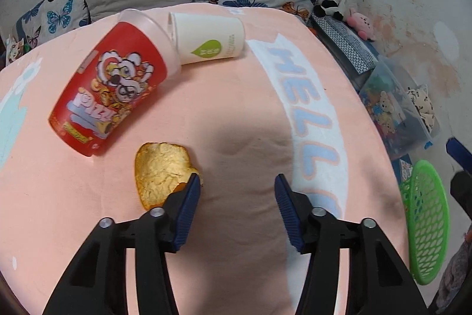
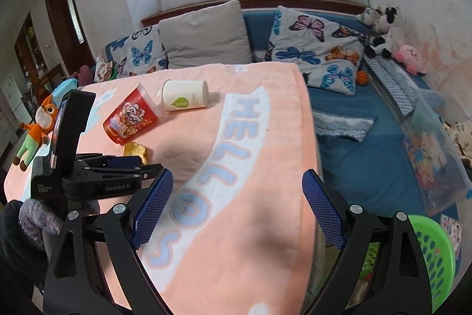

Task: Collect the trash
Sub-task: 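Grasp the red printed cup with left tool while right tool grasps the white paper cup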

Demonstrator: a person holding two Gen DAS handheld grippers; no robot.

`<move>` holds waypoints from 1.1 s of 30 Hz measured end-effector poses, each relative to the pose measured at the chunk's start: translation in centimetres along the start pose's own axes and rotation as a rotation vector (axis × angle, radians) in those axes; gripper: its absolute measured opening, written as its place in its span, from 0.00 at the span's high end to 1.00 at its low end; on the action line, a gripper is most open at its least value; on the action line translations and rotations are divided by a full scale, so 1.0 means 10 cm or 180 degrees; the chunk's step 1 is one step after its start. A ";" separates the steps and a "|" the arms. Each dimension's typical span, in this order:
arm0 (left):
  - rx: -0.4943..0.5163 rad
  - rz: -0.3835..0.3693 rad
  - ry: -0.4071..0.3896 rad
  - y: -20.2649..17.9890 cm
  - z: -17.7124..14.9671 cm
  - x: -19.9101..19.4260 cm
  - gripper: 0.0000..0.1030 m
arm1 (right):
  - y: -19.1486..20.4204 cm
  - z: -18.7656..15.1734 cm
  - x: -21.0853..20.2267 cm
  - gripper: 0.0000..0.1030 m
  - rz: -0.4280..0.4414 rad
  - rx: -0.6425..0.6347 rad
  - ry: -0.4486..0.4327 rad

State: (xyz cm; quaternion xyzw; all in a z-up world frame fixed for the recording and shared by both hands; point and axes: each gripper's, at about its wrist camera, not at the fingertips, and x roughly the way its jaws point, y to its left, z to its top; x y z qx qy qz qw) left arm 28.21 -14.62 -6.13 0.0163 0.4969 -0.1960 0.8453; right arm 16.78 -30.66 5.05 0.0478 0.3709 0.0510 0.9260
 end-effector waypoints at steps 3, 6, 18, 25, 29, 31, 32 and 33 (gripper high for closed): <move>-0.0013 0.0054 -0.0016 0.06 0.00 -0.03 0.56 | 0.05 0.06 0.13 0.14 0.0050 -0.0041 0.0038; -0.0053 0.0136 -0.0047 0.16 -0.01 -0.08 0.57 | 0.11 0.14 0.28 0.14 0.0084 -0.0092 0.0078; -0.0297 0.0303 -0.0096 0.64 0.01 -0.34 0.57 | 0.36 0.46 0.93 0.14 0.0291 -0.0257 0.0221; -0.0303 0.0336 -0.0240 0.81 0.12 -0.50 0.56 | 0.46 0.72 1.26 0.14 0.0456 -0.0143 0.0241; -0.0255 0.0412 -0.0323 0.88 0.22 -0.53 0.47 | 0.50 0.90 1.44 0.10 0.0549 -0.0083 0.0230; -0.0218 0.0473 -0.0361 0.91 0.27 -0.53 0.44 | 0.53 0.98 1.53 0.08 0.0572 -0.0054 0.0239; -0.0199 0.0499 -0.0377 0.93 0.30 -0.53 0.44 | 0.54 1.02 1.59 0.08 0.0623 -0.0025 0.0249; -0.0187 0.0496 -0.0391 0.96 0.33 -0.53 0.41 | 0.55 1.05 1.62 0.08 0.0670 -0.0008 0.0259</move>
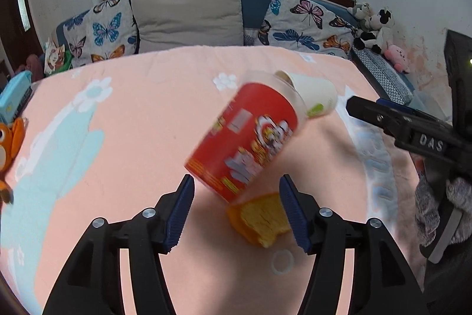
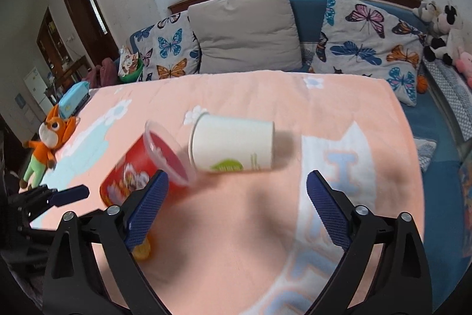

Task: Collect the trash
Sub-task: 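Grasp the red printed cup with left tool while right tool grasps the white paper cup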

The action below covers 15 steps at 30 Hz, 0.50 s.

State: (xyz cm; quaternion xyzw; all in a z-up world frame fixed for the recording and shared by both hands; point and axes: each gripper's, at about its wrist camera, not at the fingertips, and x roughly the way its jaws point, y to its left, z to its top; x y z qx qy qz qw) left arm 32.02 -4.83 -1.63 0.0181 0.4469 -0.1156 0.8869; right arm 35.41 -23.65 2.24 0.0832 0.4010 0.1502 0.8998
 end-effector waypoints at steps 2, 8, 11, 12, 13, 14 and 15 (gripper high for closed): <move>0.0005 0.0006 -0.0048 0.05 0.06 0.01 0.34 | 0.00 0.07 0.08 0.06 0.0012 0.0034 0.0025; 0.0065 0.0023 -0.0090 0.13 0.21 0.10 0.29 | -0.01 0.21 0.34 0.05 0.0081 0.0203 0.0127; 0.0091 -0.0015 -0.0070 0.13 0.25 0.16 0.25 | 0.02 0.24 0.43 0.05 0.0050 0.0202 0.0163; 0.0105 -0.0014 -0.0076 0.13 0.26 0.18 0.25 | 0.03 0.24 0.45 0.05 0.0034 0.0198 0.0171; 0.0126 -0.0014 -0.0079 0.12 0.27 0.20 0.24 | 0.03 0.24 0.48 0.05 0.0025 0.0196 0.0188; 0.0141 -0.0007 -0.0078 0.12 0.28 0.21 0.24 | 0.02 0.24 0.50 0.05 0.0013 0.0196 0.0199; 0.0153 0.0002 -0.0076 0.12 0.29 0.24 0.24 | 0.02 0.23 0.52 0.05 -0.0017 0.0196 0.0206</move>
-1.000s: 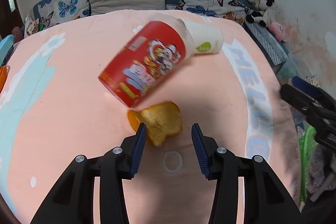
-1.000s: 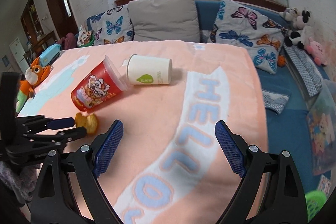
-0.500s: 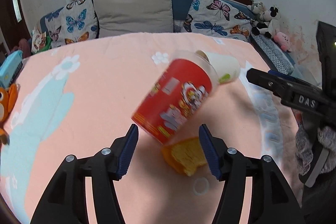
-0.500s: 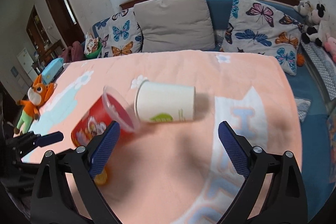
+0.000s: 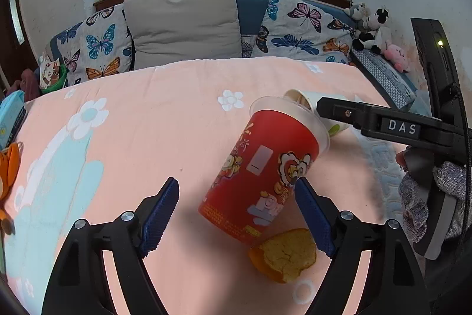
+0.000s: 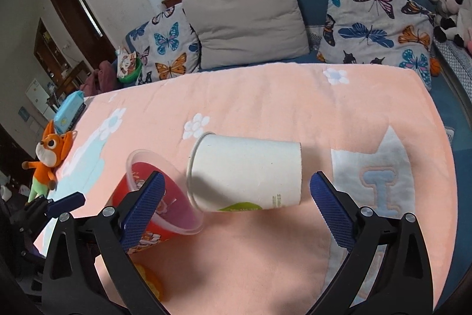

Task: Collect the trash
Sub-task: 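Grasp the red printed cup with left tool while right tool grasps the white paper cup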

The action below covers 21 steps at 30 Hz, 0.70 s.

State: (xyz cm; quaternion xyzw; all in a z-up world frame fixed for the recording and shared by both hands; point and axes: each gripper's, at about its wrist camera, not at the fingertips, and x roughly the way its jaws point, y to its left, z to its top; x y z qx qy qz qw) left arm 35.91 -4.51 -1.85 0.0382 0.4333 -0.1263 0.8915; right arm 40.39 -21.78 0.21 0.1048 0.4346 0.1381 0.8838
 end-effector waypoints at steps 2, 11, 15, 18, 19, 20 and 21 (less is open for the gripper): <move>0.0012 0.0010 0.0011 0.00 0.01 0.04 0.23 | -0.02 0.00 0.05 0.05 -0.0029 0.0006 0.0037; 0.0158 -0.0006 0.0062 -0.06 0.05 0.21 0.21 | -0.09 -0.05 0.12 0.10 -0.0007 0.0042 0.0075; 0.0224 -0.0056 0.0084 -0.10 0.07 0.28 0.18 | -0.09 -0.05 0.08 0.18 0.0042 0.0052 0.0078; 0.0288 -0.0077 0.0077 -0.14 0.10 0.32 0.18 | -0.09 -0.05 0.06 0.18 0.0025 0.0064 0.0056; 0.0298 -0.0086 0.0080 -0.15 0.11 0.33 0.18 | -0.10 -0.05 0.05 0.18 0.0022 0.0074 0.0046; 0.0309 -0.0100 0.0080 -0.15 0.12 0.35 0.18 | -0.10 -0.05 0.05 0.18 0.0024 0.0084 0.0041; 0.0324 -0.0114 0.0082 -0.16 0.12 0.36 0.18 | -0.12 -0.06 0.03 0.18 0.0032 0.0109 0.0036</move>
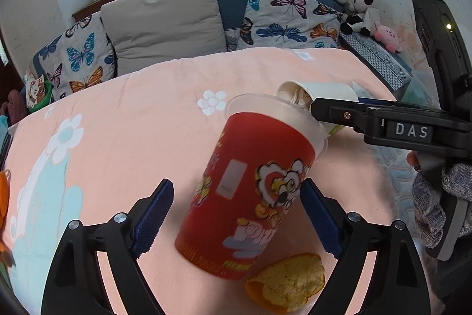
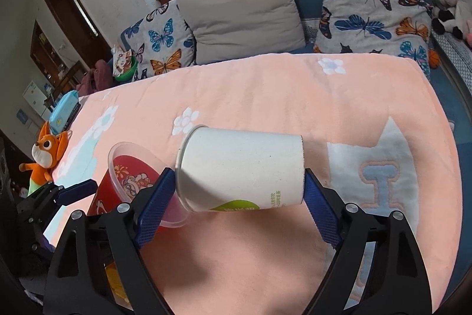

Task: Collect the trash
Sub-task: 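Grasp the red printed cup with left tool while right tool grasps the white paper cup, then carry both cups to the basket while right tool opens to drop the white cup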

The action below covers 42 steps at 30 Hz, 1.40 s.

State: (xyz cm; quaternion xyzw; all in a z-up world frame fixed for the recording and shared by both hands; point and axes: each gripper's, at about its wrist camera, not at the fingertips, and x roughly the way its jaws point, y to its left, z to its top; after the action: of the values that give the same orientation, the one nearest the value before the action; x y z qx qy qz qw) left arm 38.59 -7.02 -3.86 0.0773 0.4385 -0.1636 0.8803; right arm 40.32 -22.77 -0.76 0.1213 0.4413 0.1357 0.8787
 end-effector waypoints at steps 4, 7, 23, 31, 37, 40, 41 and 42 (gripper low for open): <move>0.0041 -0.0046 0.0027 -0.04 0.03 0.07 0.25 | -0.04 -0.03 -0.07 0.18 -0.0018 0.0034 -0.0030; 0.0112 -0.0020 -0.0013 -0.12 0.04 0.07 0.27 | -0.08 -0.07 -0.16 0.18 -0.0023 0.0062 -0.0063; 0.0263 -0.0065 -0.0221 -0.49 0.06 -0.21 0.36 | -0.28 -0.34 -0.74 0.18 -0.0146 0.0253 -0.0234; 0.0361 -0.0227 -0.0241 -0.80 0.00 -0.45 0.38 | -0.34 -0.54 -1.20 0.18 -0.0217 0.0303 -0.0352; 0.0407 -0.0392 -0.0287 -1.09 -0.12 -0.70 0.38 | -0.43 -0.80 -1.65 0.18 -0.0291 0.0376 -0.0458; 0.0426 -0.0489 -0.0312 -1.24 -0.22 -0.83 0.38 | -0.46 -0.94 -1.86 0.18 -0.0328 0.0395 -0.0504; 0.0443 -0.0536 -0.0325 -1.32 -0.27 -0.90 0.38 | -0.46 -1.00 -1.92 0.18 -0.0351 0.0395 -0.0515; 0.0453 -0.0567 -0.0334 -1.38 -0.31 -0.94 0.38 | -0.47 -1.08 -2.00 0.18 -0.0390 0.0398 -0.0530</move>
State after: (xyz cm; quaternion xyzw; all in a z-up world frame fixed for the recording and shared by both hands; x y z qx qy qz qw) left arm 26.07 -16.94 1.83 0.0917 0.3843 -0.2756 0.8763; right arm 20.74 -33.08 6.29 0.1595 0.3810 0.0434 0.9097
